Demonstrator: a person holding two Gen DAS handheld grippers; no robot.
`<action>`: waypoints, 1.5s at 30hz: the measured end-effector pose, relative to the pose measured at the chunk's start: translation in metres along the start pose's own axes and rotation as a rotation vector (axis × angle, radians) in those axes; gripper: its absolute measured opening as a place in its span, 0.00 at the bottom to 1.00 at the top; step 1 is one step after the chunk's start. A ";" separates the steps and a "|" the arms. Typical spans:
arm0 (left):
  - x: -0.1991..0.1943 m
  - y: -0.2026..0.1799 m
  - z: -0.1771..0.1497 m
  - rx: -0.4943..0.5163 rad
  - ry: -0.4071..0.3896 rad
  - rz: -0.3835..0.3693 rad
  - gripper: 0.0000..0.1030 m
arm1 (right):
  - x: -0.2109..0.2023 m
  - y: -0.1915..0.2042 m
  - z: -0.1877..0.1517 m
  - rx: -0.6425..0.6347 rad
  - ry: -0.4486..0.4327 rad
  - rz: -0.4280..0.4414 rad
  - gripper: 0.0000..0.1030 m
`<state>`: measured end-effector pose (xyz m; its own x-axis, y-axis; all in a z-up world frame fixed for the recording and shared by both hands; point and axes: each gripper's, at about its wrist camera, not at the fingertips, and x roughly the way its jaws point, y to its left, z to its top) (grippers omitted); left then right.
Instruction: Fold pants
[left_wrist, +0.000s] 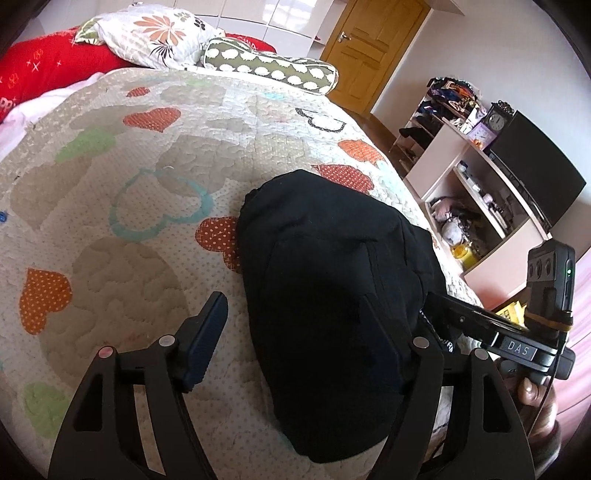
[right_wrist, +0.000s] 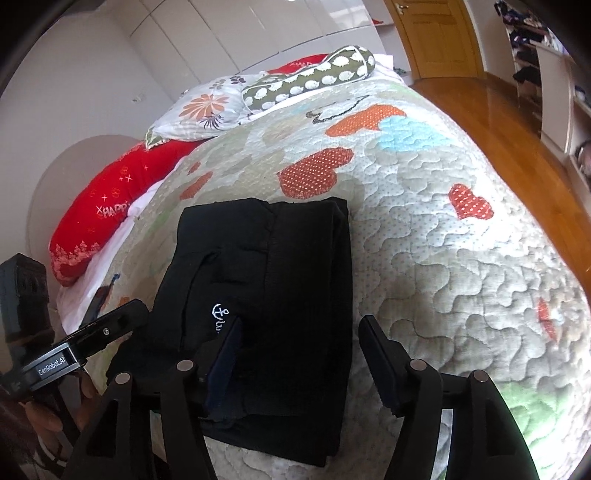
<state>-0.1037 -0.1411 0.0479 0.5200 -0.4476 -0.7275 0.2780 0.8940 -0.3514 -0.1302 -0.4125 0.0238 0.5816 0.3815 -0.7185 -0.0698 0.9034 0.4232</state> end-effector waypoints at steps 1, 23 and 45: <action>0.001 0.001 0.001 -0.002 0.004 -0.006 0.72 | 0.001 0.000 0.000 0.002 0.000 0.009 0.63; 0.035 0.007 0.007 -0.004 0.025 -0.123 0.65 | 0.017 0.000 0.007 -0.017 -0.048 0.141 0.48; 0.018 0.115 0.082 -0.028 0.003 0.164 0.38 | 0.102 0.098 0.068 -0.047 0.007 0.067 0.33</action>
<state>0.0044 -0.0479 0.0424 0.5541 -0.2952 -0.7783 0.1671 0.9554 -0.2434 -0.0225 -0.2989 0.0297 0.5690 0.4429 -0.6929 -0.1470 0.8838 0.4441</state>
